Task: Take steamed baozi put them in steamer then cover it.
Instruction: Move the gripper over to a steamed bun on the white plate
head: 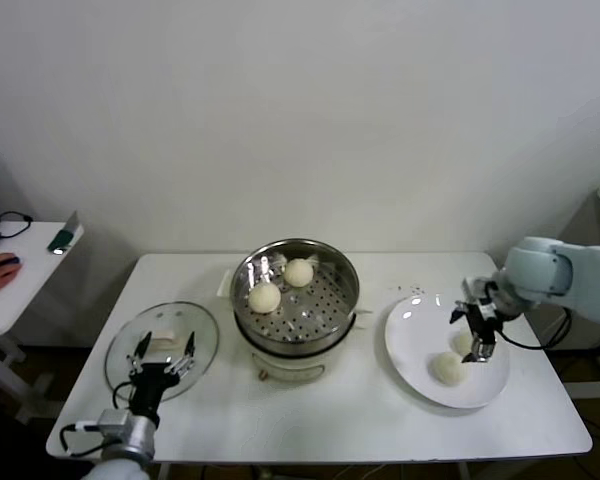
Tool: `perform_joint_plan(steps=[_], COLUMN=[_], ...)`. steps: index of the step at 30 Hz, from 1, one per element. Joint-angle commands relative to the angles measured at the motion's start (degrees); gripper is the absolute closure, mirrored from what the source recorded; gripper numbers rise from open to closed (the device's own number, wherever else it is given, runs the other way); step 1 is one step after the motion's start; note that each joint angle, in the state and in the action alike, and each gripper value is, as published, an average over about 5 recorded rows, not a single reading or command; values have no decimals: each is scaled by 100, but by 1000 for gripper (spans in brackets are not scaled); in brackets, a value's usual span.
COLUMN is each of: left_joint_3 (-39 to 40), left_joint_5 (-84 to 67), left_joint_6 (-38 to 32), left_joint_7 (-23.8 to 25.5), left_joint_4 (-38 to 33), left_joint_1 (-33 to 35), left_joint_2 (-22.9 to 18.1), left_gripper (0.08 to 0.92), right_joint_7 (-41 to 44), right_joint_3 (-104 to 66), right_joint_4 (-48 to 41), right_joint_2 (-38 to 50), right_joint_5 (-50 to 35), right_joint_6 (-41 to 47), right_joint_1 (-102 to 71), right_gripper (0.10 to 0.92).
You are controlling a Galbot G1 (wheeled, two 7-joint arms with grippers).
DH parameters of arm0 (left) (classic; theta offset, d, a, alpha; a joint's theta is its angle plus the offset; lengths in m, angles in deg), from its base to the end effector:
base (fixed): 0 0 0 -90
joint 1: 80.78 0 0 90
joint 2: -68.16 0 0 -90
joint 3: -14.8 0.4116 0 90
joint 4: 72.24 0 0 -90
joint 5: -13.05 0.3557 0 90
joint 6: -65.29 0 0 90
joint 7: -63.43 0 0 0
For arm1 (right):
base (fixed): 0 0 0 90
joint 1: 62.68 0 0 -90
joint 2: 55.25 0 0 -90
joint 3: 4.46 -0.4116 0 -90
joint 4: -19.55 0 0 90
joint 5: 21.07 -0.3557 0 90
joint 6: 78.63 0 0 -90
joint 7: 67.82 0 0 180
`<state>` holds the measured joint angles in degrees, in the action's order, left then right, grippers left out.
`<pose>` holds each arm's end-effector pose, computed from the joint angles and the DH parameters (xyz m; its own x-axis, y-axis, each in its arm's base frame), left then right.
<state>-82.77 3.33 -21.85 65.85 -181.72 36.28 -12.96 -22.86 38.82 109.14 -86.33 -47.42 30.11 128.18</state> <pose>0.1674 0.0889 -0.4029 -0.9858 -0.0300 0.1651 -0.0267 0.9994 0.0220 0.4737 -0.2210 -0.1574 -0.1215 -0.0823 0.9892 -0.9926 0.0085 -0.1212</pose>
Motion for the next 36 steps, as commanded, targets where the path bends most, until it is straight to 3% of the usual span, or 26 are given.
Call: perform_joint_plan(steps=[1,36], left_joint_3=[-2,-30], left_joint_5=[11,17], left_joint_6=[-4,-24], left_joint_7=[-1,-16], left_joint_4=[-5,-11], left_joint_1=[10,62], left_joint_2=[-5,7], left_gripper=[177,177], right_joint_7=[-63,-221], right_joint_3=[-998,-1797], right_joint_4=[-185,-950], right_joint_2=[353,-333], right_joint_5=[583,859], right_joint_6=[14,148], right_joint_1=[-1388,-2286], right_gripper=[203,206])
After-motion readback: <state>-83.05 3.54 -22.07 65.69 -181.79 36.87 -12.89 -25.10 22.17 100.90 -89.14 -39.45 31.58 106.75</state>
